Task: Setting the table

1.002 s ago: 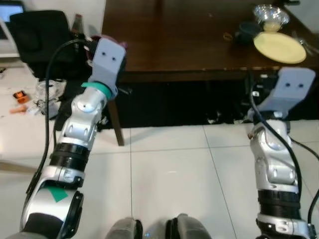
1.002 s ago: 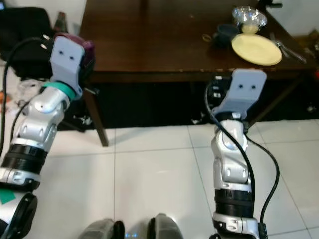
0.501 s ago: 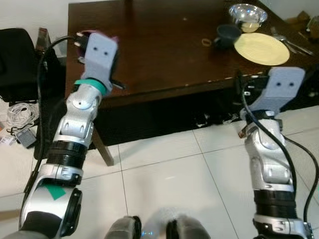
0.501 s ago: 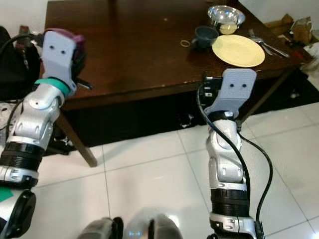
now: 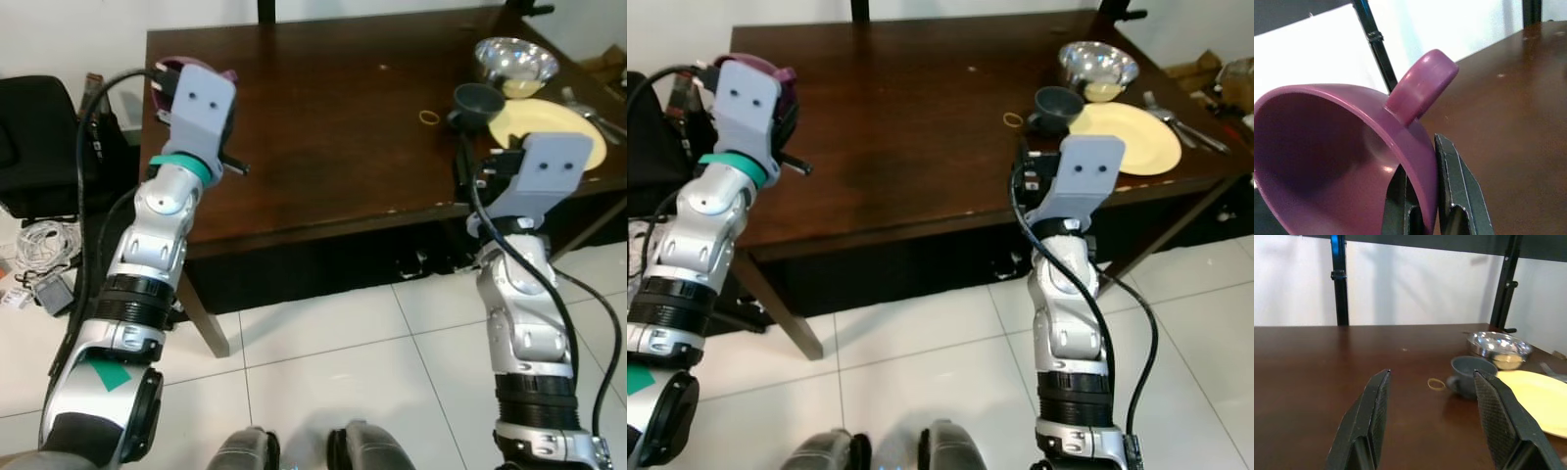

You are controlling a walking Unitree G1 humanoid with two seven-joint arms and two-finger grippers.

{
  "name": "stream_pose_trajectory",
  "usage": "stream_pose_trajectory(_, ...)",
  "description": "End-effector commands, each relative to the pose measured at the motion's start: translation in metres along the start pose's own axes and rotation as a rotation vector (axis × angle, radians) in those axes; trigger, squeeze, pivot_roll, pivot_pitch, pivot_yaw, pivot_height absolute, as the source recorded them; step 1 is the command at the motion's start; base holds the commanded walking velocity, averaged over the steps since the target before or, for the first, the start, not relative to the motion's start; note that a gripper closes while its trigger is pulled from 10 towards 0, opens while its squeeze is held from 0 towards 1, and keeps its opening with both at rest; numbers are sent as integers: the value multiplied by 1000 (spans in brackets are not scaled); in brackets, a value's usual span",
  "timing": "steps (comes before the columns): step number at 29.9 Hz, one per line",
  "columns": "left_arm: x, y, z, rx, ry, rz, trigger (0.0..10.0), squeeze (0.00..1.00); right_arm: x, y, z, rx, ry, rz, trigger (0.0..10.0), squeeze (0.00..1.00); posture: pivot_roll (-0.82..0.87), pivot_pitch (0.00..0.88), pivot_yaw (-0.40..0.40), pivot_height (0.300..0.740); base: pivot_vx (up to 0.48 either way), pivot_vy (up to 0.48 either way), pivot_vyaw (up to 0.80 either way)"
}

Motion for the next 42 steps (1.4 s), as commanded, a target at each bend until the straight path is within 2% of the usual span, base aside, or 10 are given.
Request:
stream_pose_trajectory(1,-2,3,0,-6,-1,1,10000,0,-1,4,-1,-11,-2,0,10000,0,-19,12,60,740,480,0,0)
stream_pose_trajectory(14,-3,8,0,-42,-11,9,10000,0,2,6,1,-21,15,-37,10000,0,-19,13,60,740,432,0,0)
stream_pose_trajectory(23,-11,19,-5,-232,-88,87,10000,0,5,3,1,-6,35,-58,10000,0,-13,17,62,740,27,0,0)
stream_pose_trajectory(25,-12,18,-7,-306,-106,169,10000,0,7,1,1,8,43,-61,10000,0,-7,21,64,740,0,0,0)
stream_pose_trajectory(26,-12,15,-9,-376,-122,267,10000,0,9,-2,1,27,52,-64,10000,0,-2,22,67,740,0,0,0)
stream_pose_trajectory(27,-12,15,-9,-376,-122,267,10000,0,9,-2,1,27,52,-64,10000,0,-2,22,67,740,0,0,0)
stream_pose_trajectory(29,-14,11,-12,-498,-170,410,10000,0,13,-9,1,58,72,-64,10000,0,3,25,70,740,0,0,0)
stream_pose_trajectory(33,-16,8,-12,-571,-208,475,10000,0,16,-12,1,75,86,-62,10000,0,5,30,72,740,0,0,0)
stream_pose_trajectory(38,-32,8,-11,-759,-372,575,10000,0,23,-30,5,156,115,-52,10000,0,4,51,83,740,0,0,0)
stream_pose_trajectory(42,-33,7,-8,-780,-401,606,10000,8,25,-35,5,178,124,-51,10000,0,7,61,83,740,0,0,0)
Point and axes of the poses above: a point about 5 cm out from each wrist's last joint towards the gripper, its own z axis pointing out of the wrist towards the gripper, its own x axis along the axis of the wrist's last joint, y = z × x, the point moved 2 cm from there along z, pointing out of the wrist towards the gripper, and after that the axes turned 14 degrees about -z, right-handed, at the moved point
